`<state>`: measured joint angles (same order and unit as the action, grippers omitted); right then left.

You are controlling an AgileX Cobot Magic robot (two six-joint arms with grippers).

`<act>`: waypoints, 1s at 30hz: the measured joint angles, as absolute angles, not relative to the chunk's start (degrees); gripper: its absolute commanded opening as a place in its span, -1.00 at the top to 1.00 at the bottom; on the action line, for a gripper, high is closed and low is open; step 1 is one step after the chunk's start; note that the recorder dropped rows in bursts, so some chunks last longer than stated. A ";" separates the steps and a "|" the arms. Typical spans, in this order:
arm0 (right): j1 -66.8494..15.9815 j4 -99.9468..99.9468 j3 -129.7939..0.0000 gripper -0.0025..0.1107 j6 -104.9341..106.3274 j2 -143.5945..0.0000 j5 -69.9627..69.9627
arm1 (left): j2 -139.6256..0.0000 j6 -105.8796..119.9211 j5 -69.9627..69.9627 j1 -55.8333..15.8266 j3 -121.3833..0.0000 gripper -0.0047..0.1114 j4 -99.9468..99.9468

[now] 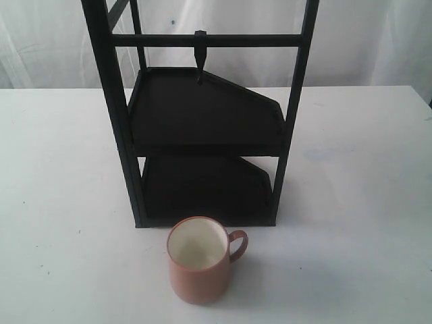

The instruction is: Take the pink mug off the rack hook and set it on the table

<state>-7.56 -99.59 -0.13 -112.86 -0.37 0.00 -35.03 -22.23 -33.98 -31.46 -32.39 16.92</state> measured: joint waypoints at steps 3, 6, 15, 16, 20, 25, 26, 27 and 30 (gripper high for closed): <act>-7.56 -99.59 -0.13 0.96 -112.86 -0.37 0.00 | -34.62 -22.23 -34.71 -29.27 -29.44 0.92 17.00; -7.56 -99.59 -0.13 0.96 -112.86 -0.37 0.00 | -34.52 -22.23 -35.40 -28.75 -27.42 0.92 17.00; -7.56 -99.59 -0.13 0.96 -112.86 -0.37 0.00 | -34.52 -22.01 -33.11 -28.75 -25.88 0.92 17.84; -7.56 -99.59 -0.13 0.96 -112.86 -0.37 0.00 | -34.38 -22.01 -30.72 -28.75 -25.41 0.92 17.86; -7.56 -99.59 -0.13 0.96 -112.86 -0.37 0.00 | -32.72 -21.08 -18.22 -28.75 -23.43 0.92 17.86; -7.56 -99.59 -0.13 0.96 -112.86 -0.37 0.00 | -25.02 -0.50 -2.50 -28.75 -18.83 0.92 6.09; -7.56 -99.59 -0.13 0.96 -112.86 -0.37 0.00 | -22.26 4.18 -1.18 -28.75 -17.37 0.92 3.69; -7.56 -99.59 -0.13 0.96 -112.86 -0.37 0.00 | -20.87 5.43 -0.93 -28.75 -16.75 0.92 3.00; -7.56 -99.59 -0.13 0.96 -112.86 -0.37 0.00 | -16.35 7.39 -0.42 -27.72 -13.28 0.92 1.46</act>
<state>-7.56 -99.59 -0.13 -112.86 -0.37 0.00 -16.35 7.39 -0.42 -27.72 -13.28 1.46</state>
